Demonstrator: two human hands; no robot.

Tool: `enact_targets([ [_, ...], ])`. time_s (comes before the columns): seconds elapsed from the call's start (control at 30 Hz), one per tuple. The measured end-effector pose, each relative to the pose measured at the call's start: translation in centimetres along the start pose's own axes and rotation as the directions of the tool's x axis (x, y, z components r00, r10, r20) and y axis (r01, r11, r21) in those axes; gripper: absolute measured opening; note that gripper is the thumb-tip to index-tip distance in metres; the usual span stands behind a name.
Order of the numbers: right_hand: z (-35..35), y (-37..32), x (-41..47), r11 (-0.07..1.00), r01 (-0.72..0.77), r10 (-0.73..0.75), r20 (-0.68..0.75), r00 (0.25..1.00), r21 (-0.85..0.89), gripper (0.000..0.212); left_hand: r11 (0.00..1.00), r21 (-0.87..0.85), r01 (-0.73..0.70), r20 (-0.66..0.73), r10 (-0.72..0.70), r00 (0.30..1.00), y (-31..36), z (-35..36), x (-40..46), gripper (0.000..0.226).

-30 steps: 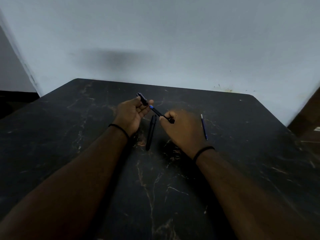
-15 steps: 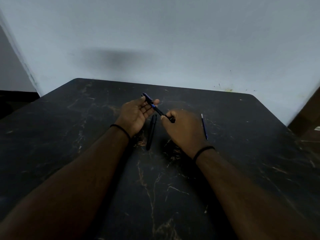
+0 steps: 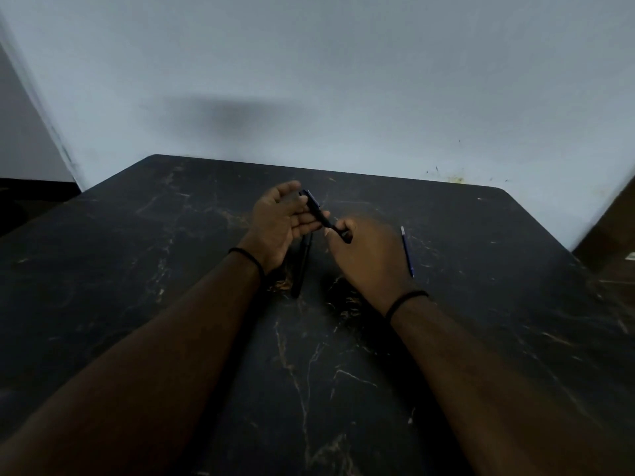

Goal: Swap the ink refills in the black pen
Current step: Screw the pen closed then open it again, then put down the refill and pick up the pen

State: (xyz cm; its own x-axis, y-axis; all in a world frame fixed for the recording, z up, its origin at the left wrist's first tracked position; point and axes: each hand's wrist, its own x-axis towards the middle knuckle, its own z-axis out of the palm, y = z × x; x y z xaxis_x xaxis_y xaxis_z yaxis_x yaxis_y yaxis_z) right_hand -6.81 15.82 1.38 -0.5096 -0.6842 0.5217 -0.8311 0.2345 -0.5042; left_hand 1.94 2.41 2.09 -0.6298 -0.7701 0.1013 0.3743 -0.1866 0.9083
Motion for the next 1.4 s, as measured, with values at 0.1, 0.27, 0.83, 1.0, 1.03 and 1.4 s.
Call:
enact_targets([
  [0.1, 0.3, 0.1, 0.1, 1.0, 0.0, 0.0, -0.003, 1.0, -0.011, 0.025, 0.99, 0.127, -0.059, -0.011, 0.061, 0.998, 0.1, -0.1, 0.0, 0.029],
  [0.27, 0.1, 0.2, 0.1, 1.0, -0.025, 0.025, -0.011, 1.0, 0.006, 0.027, 0.971, 0.224, -0.084, -0.049, 0.097, 0.994, -0.2, 0.7, -0.5, 0.027],
  [0.83, 0.2, 0.7, 0.6, 0.972, -0.141, 0.178, -0.199, 0.964, 0.186, 0.035, 0.573, 0.777, -0.262, -0.038, 0.458, 0.888, -1.4, 1.1, -0.3, 0.023],
  [1.0, -1.2, 1.8, 1.0, 0.901, -0.271, 0.349, -0.193, 0.917, 0.34, 0.023, 0.183, 0.968, -0.172, 0.086, 0.403, 0.911, -1.2, -0.8, 0.3, 0.049],
  [1.03, -1.5, 1.8, 1.1, 0.884, -0.293, 0.375, -0.177, 0.91, 0.363, 0.021, 0.117, 0.982, -0.148, 0.1, 0.339, 0.935, -1.2, -0.9, 0.3, 0.054],
  [1.4, -0.3, -0.1, 0.5, 0.964, -0.25, 0.256, -0.067, 0.964, 0.087, 0.045, 0.003, 0.997, -0.079, 0.076, 0.229, 0.971, -0.2, -2.0, 1.3, 0.04],
])
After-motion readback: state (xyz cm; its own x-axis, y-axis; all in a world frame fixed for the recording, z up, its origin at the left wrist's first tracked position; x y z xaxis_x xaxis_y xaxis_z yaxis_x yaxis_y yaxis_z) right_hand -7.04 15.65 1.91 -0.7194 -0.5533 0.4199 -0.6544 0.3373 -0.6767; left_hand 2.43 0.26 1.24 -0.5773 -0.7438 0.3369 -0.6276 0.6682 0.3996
